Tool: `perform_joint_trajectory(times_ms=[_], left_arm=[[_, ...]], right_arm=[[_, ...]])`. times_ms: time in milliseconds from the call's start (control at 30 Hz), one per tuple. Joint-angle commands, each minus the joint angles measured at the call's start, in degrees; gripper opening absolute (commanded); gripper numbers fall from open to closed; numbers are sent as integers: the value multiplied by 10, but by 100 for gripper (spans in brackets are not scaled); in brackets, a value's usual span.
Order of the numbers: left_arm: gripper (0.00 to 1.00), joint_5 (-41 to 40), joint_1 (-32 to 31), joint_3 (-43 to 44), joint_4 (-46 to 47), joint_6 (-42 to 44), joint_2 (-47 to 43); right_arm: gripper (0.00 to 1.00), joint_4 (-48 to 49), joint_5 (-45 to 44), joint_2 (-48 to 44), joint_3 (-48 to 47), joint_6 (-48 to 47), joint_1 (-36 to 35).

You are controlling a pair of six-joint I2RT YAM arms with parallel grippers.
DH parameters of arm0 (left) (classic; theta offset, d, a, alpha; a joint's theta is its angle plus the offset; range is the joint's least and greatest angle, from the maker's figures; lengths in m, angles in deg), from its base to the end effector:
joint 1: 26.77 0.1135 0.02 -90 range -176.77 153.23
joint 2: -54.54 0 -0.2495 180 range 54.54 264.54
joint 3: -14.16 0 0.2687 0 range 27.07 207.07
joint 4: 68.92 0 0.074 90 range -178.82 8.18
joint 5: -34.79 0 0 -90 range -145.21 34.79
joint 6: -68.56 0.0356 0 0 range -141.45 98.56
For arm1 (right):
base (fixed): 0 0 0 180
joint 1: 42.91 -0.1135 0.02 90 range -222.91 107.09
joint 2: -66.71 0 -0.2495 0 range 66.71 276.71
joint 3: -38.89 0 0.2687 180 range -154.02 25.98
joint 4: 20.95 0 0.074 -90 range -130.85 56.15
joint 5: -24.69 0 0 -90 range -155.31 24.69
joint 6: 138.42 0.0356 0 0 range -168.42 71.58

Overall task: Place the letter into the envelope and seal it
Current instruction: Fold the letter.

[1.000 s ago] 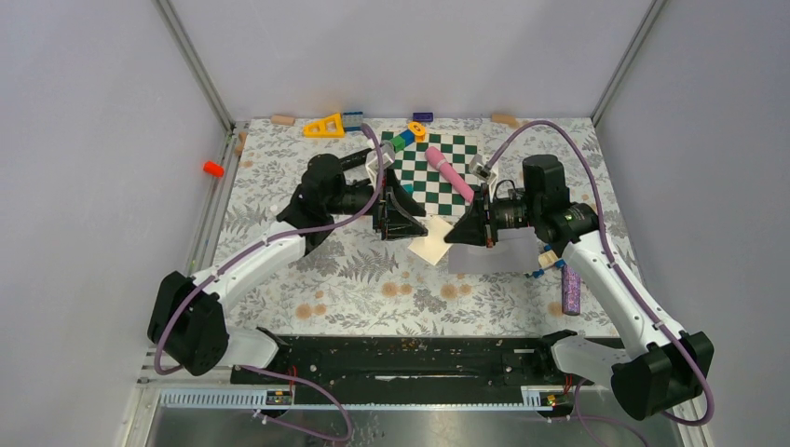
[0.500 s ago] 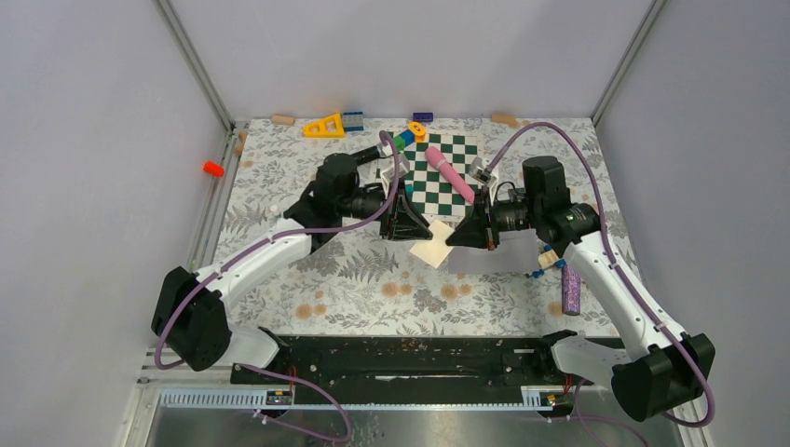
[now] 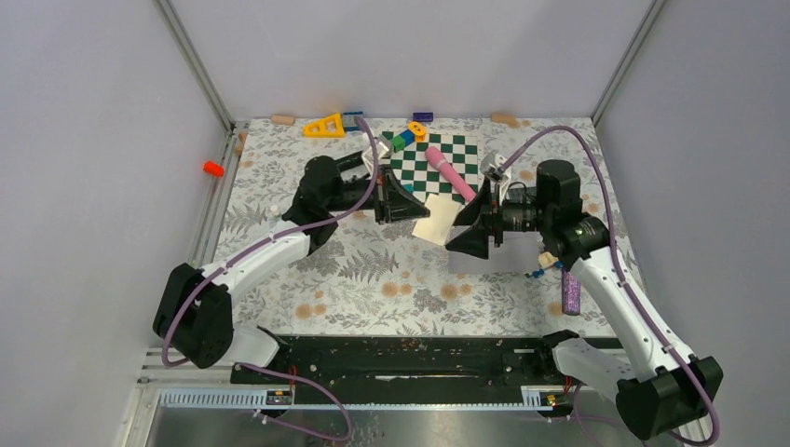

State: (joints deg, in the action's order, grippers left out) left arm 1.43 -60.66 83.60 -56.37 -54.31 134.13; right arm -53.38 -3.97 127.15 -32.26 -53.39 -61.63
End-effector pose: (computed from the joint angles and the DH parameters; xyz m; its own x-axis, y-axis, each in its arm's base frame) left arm 0.2598 -0.2103 0.3155 -0.5132 -0.0148 -0.8582 0.8582 -0.0201 -0.5129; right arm 0.2225 0.1084 0.3468 -0.2690 -0.1350 -0.9536 -0.9529 0.1816 0.2430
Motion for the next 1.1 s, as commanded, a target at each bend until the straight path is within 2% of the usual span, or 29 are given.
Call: perform_joint_trajectory(times_ms=[0,67,167,233,467,567,767,833,967,1067], left_arm=[[0,-30,27,-43,268,-196,5],[0,-41,25,-52,274,-207,3],[0,-54,25,-78,342,-251,7],[0,-59,24,-87,365,-265,10],[0,-65,21,-91,356,-259,14],[0,-67,20,-93,349,-251,17],[0,-75,18,-94,359,-255,25],[0,-77,18,-94,361,-255,25],[0,-80,17,-97,369,-257,24],[0,-81,18,-99,380,-262,24]], right_arm=[[81,196,-11,-31,56,136,15],[82,304,-20,-34,92,222,24],[82,447,-45,-21,141,348,31],[82,500,-49,-3,148,389,31],[82,664,-14,35,173,509,32],[76,675,-11,30,175,516,32],[45,691,-4,33,179,530,32],[46,691,-4,36,180,530,32],[60,688,-5,42,181,527,30],[61,672,-6,46,181,517,28]])
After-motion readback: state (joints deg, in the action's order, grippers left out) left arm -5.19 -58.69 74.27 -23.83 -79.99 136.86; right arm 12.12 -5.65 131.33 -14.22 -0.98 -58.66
